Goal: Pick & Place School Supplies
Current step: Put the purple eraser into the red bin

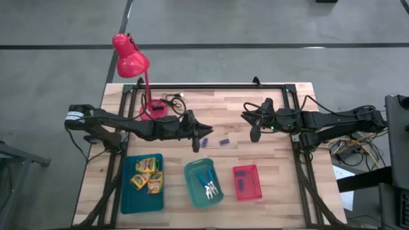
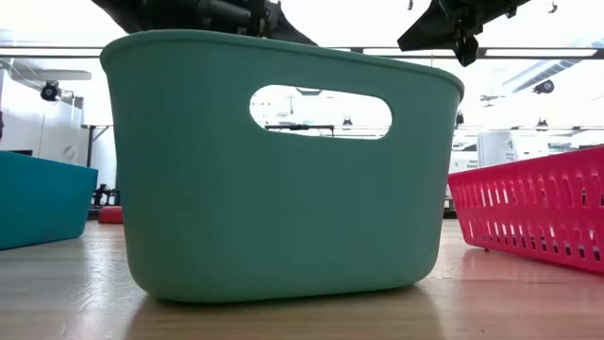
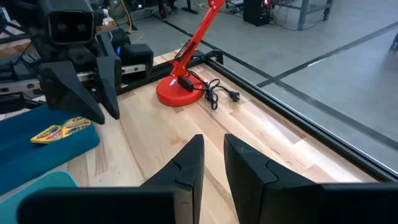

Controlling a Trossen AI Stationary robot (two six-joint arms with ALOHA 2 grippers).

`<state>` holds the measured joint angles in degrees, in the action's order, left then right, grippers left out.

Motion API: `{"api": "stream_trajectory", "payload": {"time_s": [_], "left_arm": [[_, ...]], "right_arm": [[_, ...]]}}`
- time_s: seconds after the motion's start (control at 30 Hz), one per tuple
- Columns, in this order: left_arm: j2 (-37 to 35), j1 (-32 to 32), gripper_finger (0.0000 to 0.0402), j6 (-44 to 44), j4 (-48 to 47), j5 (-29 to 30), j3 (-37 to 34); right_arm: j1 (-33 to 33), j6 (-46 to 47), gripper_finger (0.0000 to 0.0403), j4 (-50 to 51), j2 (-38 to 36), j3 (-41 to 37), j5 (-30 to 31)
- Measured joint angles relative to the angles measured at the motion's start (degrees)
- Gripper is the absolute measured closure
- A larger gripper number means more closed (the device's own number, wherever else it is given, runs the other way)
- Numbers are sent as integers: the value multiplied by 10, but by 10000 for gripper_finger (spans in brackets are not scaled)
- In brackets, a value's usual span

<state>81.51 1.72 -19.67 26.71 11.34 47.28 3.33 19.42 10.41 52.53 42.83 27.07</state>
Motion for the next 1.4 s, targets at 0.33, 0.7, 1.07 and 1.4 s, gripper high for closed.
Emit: {"api": "stream_trajectory", "payload": {"time_s": [0.33, 0.7, 1.07, 1.4], "left_arm": [[-52, -11, 335, 41, -7, 16, -27], [-257, -32, 335, 183, -145, 34, -76], [-373, -31, 335, 178, -143, 33, -141], [-383, -31, 335, 148, -138, 31, -203]], "right_arm": [[0, -1, 344, 1, 0, 0, 0], [0, -1, 344, -1, 0, 0, 0], [0, -1, 344, -3, 0, 0, -1], [0, -1, 344, -3, 2, 0, -1]]}}
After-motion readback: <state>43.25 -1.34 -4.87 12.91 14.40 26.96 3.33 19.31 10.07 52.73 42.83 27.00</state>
